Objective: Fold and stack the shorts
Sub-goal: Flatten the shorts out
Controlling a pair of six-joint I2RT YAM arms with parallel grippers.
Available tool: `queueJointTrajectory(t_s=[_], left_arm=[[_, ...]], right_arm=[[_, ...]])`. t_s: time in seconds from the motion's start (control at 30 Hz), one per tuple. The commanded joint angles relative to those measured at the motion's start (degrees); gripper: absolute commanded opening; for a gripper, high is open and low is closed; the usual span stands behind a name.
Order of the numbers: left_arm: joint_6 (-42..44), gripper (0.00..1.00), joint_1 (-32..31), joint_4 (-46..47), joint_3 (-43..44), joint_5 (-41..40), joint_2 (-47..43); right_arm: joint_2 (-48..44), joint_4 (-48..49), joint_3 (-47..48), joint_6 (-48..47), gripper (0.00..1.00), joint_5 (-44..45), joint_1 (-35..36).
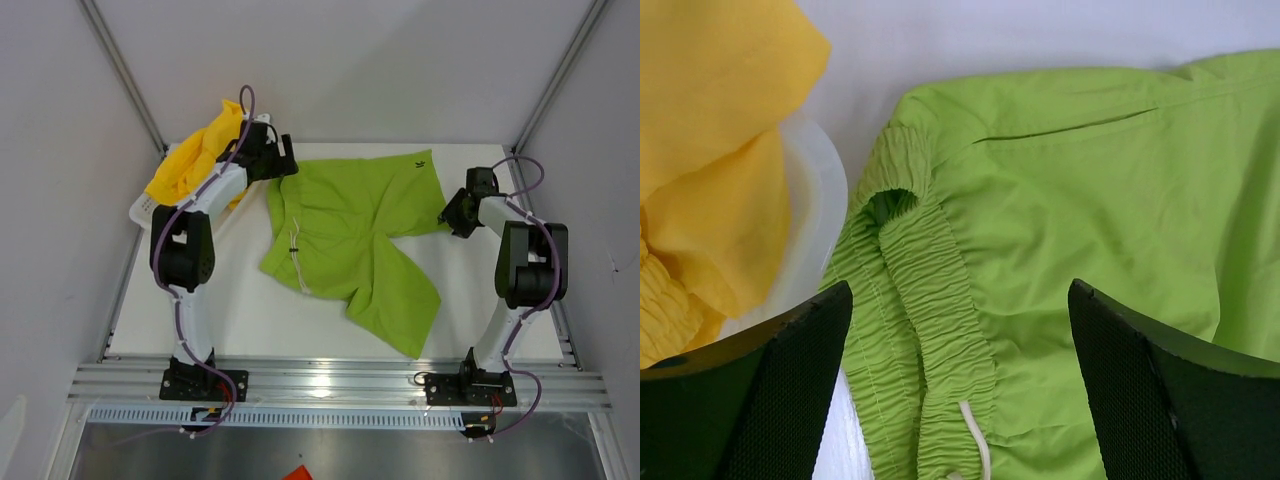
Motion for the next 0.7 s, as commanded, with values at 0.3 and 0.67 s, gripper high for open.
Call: queueJointTrajectory(t_s=[0.3,0.67], left_arm=[[-0.6,0.9,0.8,1.9,6.8,0.3,4.1],[-1.1,0.81,1.4,0.0,11.0,3.3,8.1]], right_arm=[[4.7,2.0,2.0,4.0,0.44,2.9,0.5],[6.0,2.7,2.0,5.5,0.0,4.9,-0.8]])
